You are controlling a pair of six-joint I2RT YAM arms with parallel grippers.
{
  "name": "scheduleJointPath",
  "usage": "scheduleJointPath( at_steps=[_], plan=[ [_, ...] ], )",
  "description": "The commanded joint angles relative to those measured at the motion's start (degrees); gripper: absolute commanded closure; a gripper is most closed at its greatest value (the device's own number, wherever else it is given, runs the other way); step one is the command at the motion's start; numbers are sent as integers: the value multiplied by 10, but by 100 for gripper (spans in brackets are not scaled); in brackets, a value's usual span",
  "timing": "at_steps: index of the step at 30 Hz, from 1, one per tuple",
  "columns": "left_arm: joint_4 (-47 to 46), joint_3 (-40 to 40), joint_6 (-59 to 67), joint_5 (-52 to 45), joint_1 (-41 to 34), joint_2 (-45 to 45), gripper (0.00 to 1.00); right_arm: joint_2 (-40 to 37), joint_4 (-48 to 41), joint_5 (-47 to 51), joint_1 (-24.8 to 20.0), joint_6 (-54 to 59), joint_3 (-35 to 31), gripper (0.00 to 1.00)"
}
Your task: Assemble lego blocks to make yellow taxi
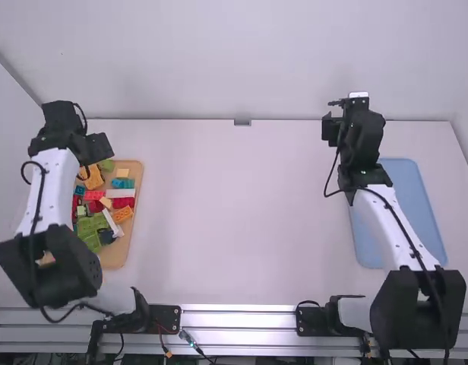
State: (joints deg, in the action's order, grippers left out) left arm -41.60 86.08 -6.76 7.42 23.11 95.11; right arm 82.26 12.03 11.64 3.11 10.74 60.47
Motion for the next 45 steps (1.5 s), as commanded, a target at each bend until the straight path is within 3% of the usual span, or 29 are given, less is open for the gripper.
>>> scheduleJointPath(
  at_steps=[1, 5, 12, 17, 32, 45],
  plan=[
    [-37, 73, -9, -13, 24, 64, 6, 23, 6, -10, 5, 5, 36, 6],
    [-101, 171, 3, -7, 55, 168, 3, 53, 9, -15, 6, 9, 58, 3],
    [-119, 197, 7, -6, 83, 240, 4, 69, 12, -13, 7, 11, 70, 1],
    [-103, 196, 61, -70, 96, 279, 9, 69, 12, -13, 7, 11, 70, 1],
    [-46, 179, 63, -63, 96, 332, 18, 69, 7, -13, 7, -19, 70, 1],
    [53, 99, 87, -70, 91, 333, 21, 69, 6, -13, 7, -19, 70, 1]
  ],
)
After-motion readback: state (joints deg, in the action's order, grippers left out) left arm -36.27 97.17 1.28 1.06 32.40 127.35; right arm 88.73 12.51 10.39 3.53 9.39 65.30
